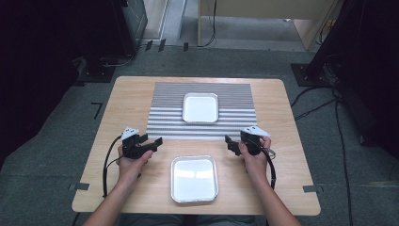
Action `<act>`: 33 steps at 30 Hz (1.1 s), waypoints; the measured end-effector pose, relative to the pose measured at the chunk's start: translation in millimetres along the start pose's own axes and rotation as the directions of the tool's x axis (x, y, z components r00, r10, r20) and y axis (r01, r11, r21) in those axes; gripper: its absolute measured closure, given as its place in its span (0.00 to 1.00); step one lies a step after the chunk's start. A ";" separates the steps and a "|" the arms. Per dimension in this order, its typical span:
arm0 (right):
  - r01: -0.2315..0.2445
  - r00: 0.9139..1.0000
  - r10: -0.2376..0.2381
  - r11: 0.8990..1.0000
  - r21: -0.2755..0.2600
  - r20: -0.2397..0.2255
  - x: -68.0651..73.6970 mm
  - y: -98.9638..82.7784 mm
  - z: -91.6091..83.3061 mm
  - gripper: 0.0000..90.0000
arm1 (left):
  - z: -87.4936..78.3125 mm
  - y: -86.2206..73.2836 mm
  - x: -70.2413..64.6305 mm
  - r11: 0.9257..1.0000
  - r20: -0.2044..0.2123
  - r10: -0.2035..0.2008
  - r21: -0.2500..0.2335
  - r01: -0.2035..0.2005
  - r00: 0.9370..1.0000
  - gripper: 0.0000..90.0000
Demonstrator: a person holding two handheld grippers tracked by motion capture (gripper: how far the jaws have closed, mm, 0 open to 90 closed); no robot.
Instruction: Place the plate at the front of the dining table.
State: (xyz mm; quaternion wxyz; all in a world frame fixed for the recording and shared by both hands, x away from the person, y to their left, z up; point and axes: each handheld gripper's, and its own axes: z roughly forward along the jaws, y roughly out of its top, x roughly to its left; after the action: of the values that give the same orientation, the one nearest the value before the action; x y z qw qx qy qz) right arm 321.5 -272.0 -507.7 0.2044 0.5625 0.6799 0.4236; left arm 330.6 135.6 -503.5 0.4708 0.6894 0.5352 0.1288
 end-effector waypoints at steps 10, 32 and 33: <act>0.015 1.000 -0.015 1.000 -0.018 -0.011 -1.6 -7.3 -23.3 0.30 | -22.8 -7.3 9.9 1.000 -0.004 0.000 0.001 0.000 1.000 0.28; 0.008 1.000 -0.008 1.000 -0.025 0.004 -27.8 -39.4 -69.3 0.25 | -55.7 -27.9 35.0 1.000 -0.040 -0.005 0.024 0.006 0.999 0.28; 0.010 1.000 -0.010 1.000 -0.023 0.003 -29.0 -40.8 -71.0 0.25 | -57.2 -28.3 35.7 1.000 -0.042 -0.003 0.025 0.004 0.999 0.28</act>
State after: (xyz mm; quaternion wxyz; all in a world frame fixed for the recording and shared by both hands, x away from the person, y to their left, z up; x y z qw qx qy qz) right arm 252.0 -324.1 -506.8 0.2141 0.5575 0.6774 0.4295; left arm 288.2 195.1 -507.5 0.4508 0.6915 0.5478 0.1358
